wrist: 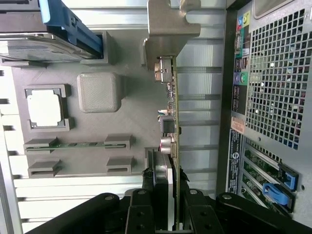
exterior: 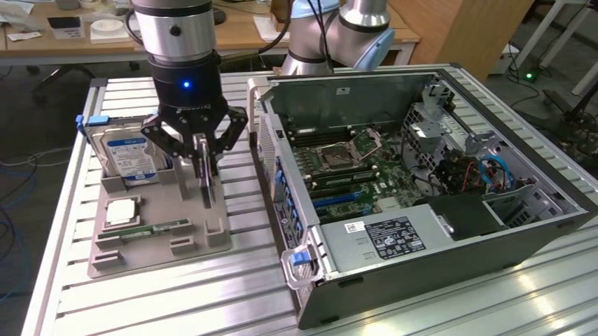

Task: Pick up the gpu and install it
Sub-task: 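Pick up the gpu and move the gpu toward the slot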

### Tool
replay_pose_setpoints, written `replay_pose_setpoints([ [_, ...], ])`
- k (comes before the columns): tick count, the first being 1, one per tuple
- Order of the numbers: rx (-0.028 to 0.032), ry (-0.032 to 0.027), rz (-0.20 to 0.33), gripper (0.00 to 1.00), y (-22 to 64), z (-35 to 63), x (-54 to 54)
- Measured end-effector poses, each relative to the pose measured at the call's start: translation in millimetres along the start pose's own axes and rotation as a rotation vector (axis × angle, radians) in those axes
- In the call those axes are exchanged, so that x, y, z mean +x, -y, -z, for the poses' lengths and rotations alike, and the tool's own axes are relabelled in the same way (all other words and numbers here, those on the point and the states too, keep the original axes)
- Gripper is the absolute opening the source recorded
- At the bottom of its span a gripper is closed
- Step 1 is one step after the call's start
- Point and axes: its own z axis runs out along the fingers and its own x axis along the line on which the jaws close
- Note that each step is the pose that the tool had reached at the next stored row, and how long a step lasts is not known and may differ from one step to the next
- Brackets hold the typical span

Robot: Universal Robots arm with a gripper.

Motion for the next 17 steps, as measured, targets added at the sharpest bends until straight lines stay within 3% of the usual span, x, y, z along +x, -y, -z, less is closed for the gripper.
replay_pose_setpoints([
  [14,0.0001,0.0001,0.0,0.28,1.9,14.9,-0.5],
  [17,-0.0116,-0.0005,0.0,0.28,2.8,21.8,-0.8],
])
